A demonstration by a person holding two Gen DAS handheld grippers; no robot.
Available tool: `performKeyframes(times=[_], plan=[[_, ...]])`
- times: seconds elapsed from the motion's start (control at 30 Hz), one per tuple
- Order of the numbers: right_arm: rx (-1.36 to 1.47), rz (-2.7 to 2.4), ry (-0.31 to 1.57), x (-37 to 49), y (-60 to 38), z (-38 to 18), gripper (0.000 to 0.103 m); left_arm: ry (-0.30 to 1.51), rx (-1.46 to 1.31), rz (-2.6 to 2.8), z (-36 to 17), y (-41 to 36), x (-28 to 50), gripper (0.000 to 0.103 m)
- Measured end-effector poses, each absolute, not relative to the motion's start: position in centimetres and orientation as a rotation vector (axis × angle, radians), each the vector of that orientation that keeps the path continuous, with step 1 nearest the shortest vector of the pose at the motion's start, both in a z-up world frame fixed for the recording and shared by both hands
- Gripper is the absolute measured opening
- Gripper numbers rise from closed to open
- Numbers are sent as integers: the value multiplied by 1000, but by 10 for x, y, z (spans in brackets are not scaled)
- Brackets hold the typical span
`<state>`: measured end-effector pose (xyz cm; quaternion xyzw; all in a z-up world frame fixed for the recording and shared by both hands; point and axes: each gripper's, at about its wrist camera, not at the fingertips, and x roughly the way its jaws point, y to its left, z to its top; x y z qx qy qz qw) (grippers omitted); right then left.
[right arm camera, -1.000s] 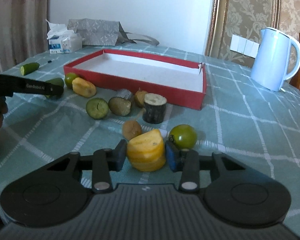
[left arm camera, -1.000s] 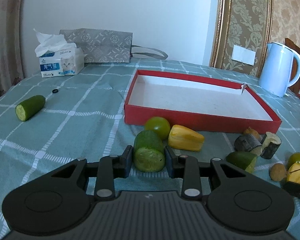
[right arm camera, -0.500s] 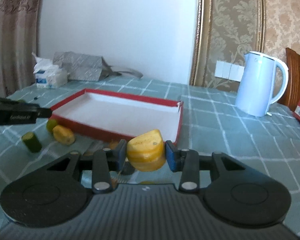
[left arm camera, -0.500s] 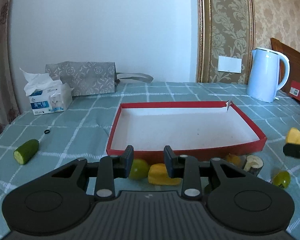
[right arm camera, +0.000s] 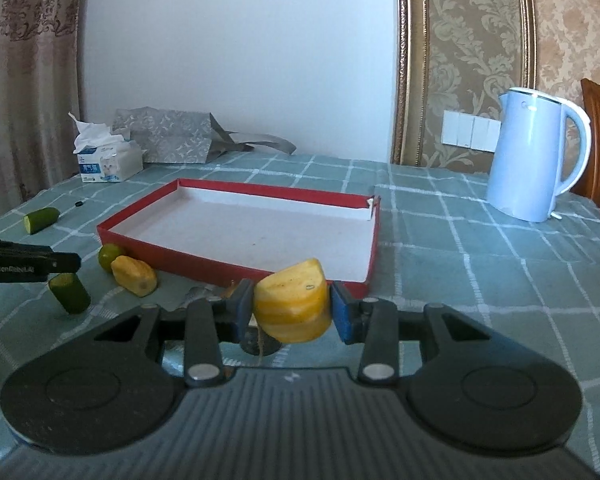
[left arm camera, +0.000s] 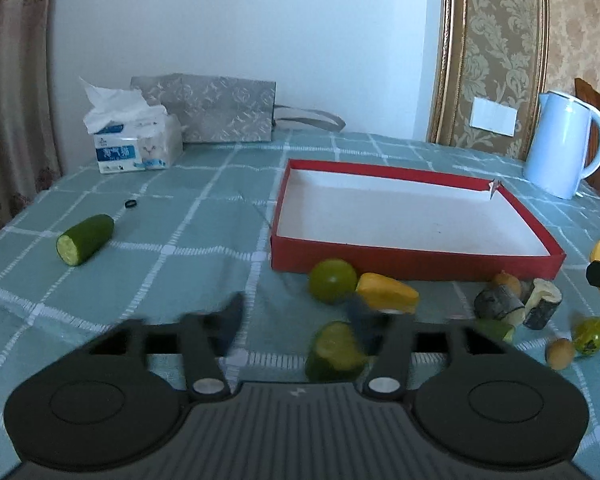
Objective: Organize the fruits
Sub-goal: 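Carry the cucumber into the red tray and open left gripper while right lifts yellow chunk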
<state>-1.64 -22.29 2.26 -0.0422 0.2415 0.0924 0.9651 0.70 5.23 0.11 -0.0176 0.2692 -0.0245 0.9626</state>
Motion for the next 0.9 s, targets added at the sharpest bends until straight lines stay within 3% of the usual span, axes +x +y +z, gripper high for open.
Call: performKeyframes(times=[0.3, 0.33, 0.4, 0.47, 0.9], plan=[[-73, 203, 500, -14, -221, 19, 39, 559, 66, -53, -13, 30, 10, 73], [-72, 203, 499, -14, -221, 19, 39, 567, 71, -49, -16, 29, 11, 69], [-68, 206, 499, -14, -220, 19, 39, 596, 69, -45, -20, 29, 16, 41], [-65, 204, 495, -14, -221, 19, 39, 609, 36, -64, -23, 33, 18, 34], [-42, 206, 490, -12, -229, 17, 39, 557, 52, -88, -3, 28, 15, 33]])
